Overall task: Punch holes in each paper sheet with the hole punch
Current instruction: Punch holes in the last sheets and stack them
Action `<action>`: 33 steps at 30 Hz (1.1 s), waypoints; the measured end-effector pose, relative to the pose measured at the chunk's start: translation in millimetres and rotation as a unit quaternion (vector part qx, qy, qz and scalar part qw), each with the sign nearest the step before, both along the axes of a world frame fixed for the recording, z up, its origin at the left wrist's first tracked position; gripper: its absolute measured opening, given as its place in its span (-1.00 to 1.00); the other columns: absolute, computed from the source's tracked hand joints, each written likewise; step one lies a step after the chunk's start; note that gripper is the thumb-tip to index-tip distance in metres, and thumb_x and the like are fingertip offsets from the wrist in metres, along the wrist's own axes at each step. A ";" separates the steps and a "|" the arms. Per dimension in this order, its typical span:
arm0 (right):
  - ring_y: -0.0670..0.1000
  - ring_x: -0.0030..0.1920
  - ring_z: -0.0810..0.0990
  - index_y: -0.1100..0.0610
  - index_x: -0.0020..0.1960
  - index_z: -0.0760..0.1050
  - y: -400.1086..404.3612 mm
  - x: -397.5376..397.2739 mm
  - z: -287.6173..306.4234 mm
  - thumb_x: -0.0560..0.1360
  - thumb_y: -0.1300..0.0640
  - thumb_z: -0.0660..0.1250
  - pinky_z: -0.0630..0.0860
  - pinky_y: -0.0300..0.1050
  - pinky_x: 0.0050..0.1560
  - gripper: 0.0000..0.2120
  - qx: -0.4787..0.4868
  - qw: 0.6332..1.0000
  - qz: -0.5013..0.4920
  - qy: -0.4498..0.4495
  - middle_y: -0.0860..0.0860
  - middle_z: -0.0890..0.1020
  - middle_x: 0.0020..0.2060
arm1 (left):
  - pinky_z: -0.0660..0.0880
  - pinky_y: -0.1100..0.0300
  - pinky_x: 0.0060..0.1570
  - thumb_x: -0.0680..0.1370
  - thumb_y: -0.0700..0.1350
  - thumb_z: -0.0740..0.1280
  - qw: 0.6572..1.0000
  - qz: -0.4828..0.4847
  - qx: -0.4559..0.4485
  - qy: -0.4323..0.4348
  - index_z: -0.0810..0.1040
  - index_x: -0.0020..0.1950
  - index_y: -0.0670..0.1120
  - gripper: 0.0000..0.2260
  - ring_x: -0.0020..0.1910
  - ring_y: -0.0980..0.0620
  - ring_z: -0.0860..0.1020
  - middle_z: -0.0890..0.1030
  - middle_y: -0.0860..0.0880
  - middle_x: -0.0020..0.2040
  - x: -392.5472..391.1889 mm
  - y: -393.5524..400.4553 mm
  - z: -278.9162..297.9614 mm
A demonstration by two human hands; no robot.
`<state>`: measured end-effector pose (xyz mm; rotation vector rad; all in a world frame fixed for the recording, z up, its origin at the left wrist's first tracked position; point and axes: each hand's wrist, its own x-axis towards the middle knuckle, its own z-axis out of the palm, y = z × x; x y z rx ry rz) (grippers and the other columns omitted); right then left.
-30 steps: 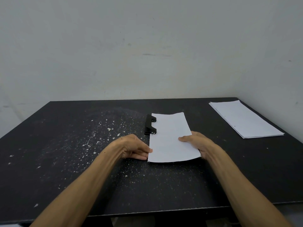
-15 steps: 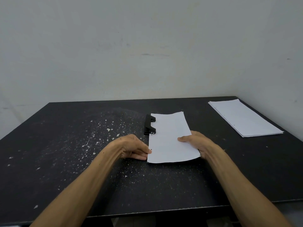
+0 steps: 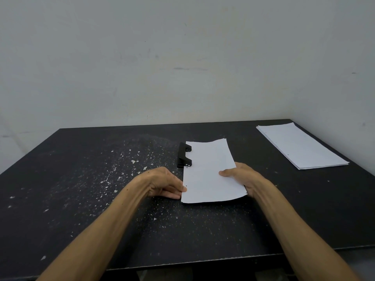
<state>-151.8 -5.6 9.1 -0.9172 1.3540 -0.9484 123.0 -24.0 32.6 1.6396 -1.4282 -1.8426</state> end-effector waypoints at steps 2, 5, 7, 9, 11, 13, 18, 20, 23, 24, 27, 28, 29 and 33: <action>0.11 -0.11 0.78 0.20 0.18 0.61 -0.7 0.0 -1.3 0.58 0.37 0.37 0.68 -0.06 -0.22 -0.79 -0.003 1.000 -0.002 -0.002 0.11 0.77 -0.02 | 0.67 0.16 -0.20 0.43 -0.37 0.54 1.000 0.001 -0.002 -0.001 0.68 0.04 -0.31 -0.79 -0.10 -0.06 0.71 0.72 -0.26 0.04 -0.1 0.3 -0.1; 0.12 -0.08 0.77 0.19 0.18 0.61 -2.0 -0.1 -2.5 0.58 0.37 0.37 0.67 -0.04 -0.17 -0.79 -0.005 1.000 -0.007 -0.005 0.11 0.77 -0.02 | 0.67 0.17 -0.21 0.44 -0.35 0.54 1.000 0.003 -0.005 -0.001 0.68 0.09 -0.34 -0.76 -0.08 -0.07 0.70 0.72 -0.27 0.05 -0.1 0.7 -0.7; 0.14 -0.05 0.76 0.18 0.17 0.61 -1.9 0.1 -2.2 0.58 0.36 0.37 0.67 -0.02 -0.14 -0.80 -0.003 1.000 -0.010 -0.005 0.11 0.77 0.00 | 0.68 0.16 -0.20 0.44 -0.34 0.54 1.000 0.004 -0.005 -0.001 0.67 0.11 -0.35 -0.74 -0.08 -0.07 0.70 0.72 -0.26 0.05 -0.2 0.8 -0.8; 0.14 -0.03 0.76 0.18 0.16 0.61 -1.5 0.3 -1.7 0.59 0.36 0.37 0.67 -0.01 -0.14 -0.81 -0.003 1.000 -0.011 -0.004 0.12 0.76 0.01 | 0.68 0.16 -0.20 0.45 -0.33 0.53 1.000 0.003 -0.006 -0.002 0.68 0.10 -0.34 -0.75 -0.09 -0.06 0.71 0.72 -0.26 0.04 -0.8 0.3 -0.7; 0.15 -0.02 0.75 0.18 0.17 0.61 -1.5 0.4 -2.0 0.59 0.35 0.37 0.67 -0.01 -0.12 -0.80 -0.004 1.000 -0.013 -0.002 0.12 0.76 0.02 | 0.67 0.18 -0.23 0.46 -0.33 0.53 1.000 0.004 -0.008 -0.003 0.68 0.09 -0.33 -0.78 -0.13 -0.04 0.72 0.73 -0.25 0.02 -1.2 0.1 -0.6; 0.16 -0.01 0.75 0.19 0.17 0.62 -1.3 0.9 -2.1 0.59 0.35 0.37 0.67 0.01 -0.10 -0.81 -0.004 1.000 -0.015 -0.003 0.13 0.76 0.02 | 0.67 0.18 -0.24 0.46 -0.32 0.53 1.000 0.004 -0.008 -0.004 0.69 0.07 -0.32 -0.80 -0.16 -0.03 0.72 0.73 -0.24 0.00 -1.4 -0.2 -1.1; 0.15 -0.01 0.75 0.18 0.16 0.61 -0.9 2.2 -0.7 0.60 0.35 0.36 0.66 -0.01 -0.12 -0.82 -0.002 1.000 -0.015 -0.003 0.13 0.76 0.05 | 0.67 0.17 -0.23 0.46 -0.32 0.53 1.000 0.007 -0.011 -0.004 0.69 0.05 -0.31 -0.82 -0.17 -0.03 0.73 0.73 -0.24 -0.01 -1.2 -0.8 -3.5; 0.16 0.01 0.75 0.19 0.18 0.61 -1.3 2.1 -1.2 0.60 0.34 0.36 0.66 -0.01 -0.11 -0.81 -0.001 1.000 -0.016 -0.002 0.14 0.75 0.07 | 0.67 0.17 -0.23 0.46 -0.32 0.53 1.000 0.007 -0.012 -0.004 0.69 0.07 -0.32 -0.80 -0.16 -0.03 0.73 0.73 -0.25 -0.01 -1.0 -1.2 -4.0; 0.17 0.02 0.75 0.19 0.18 0.61 -1.1 2.2 -1.2 0.60 0.34 0.36 0.66 0.00 -0.11 -0.81 0.000 1.000 -0.017 0.001 0.14 0.75 0.07 | 0.68 0.17 -0.22 0.46 -0.32 0.53 1.000 0.007 -0.013 -0.002 0.69 0.06 -0.32 -0.81 -0.16 -0.03 0.73 0.73 -0.25 -0.01 -0.9 -1.1 -4.3; 0.17 0.02 0.74 0.19 0.18 0.61 -1.1 2.4 -1.0 0.60 0.34 0.36 0.66 0.00 -0.11 -0.81 0.000 1.000 -0.017 0.002 0.14 0.75 0.07 | 0.68 0.16 -0.21 0.46 -0.32 0.53 1.000 0.007 -0.013 -0.001 0.69 0.05 -0.32 -0.81 -0.15 -0.03 0.73 0.73 -0.25 -0.01 -0.8 -1.3 -4.6; 0.18 0.04 0.74 0.18 0.19 0.60 -1.2 2.5 -0.6 0.60 0.34 0.36 0.66 0.02 -0.08 -0.80 0.001 1.000 -0.018 0.005 0.14 0.75 0.08 | 0.68 0.17 -0.20 0.46 -0.31 0.53 1.000 0.004 -0.014 -0.004 0.69 0.07 -0.33 -0.79 -0.16 -0.02 0.72 0.74 -0.24 -0.01 -0.7 -2.0 -4.8; 0.18 0.05 0.74 0.18 0.19 0.60 -1.4 2.6 -0.4 0.60 0.34 0.36 0.66 0.03 -0.07 -0.80 0.001 1.000 -0.019 0.006 0.14 0.74 0.08 | 0.68 0.17 -0.20 0.46 -0.31 0.54 1.000 0.003 -0.015 -0.006 0.69 0.07 -0.33 -0.78 -0.17 -0.02 0.72 0.74 -0.24 -0.02 -0.9 -2.5 -4.7; 0.19 0.06 0.73 0.17 0.20 0.60 -1.3 2.7 0.0 0.60 0.34 0.36 0.66 0.03 -0.06 -0.79 0.002 1.000 -0.019 0.006 0.14 0.74 0.09 | 0.68 0.16 -0.20 0.46 -0.32 0.54 1.000 0.003 -0.016 -0.007 0.69 0.07 -0.33 -0.78 -0.17 -0.02 0.72 0.74 -0.23 -0.02 -1.3 -2.9 -4.4; 0.19 0.07 0.73 0.17 0.18 0.60 -1.5 3.2 1.6 0.61 0.36 0.35 0.66 0.04 -0.05 -0.80 0.002 1.000 -0.017 0.000 0.14 0.74 0.09 | 0.68 0.16 -0.20 0.45 -0.31 0.55 1.000 0.006 -0.022 -0.013 0.69 0.08 -0.34 -0.77 -0.17 -0.02 0.72 0.74 -0.23 -0.02 -2.4 -4.5 -4.3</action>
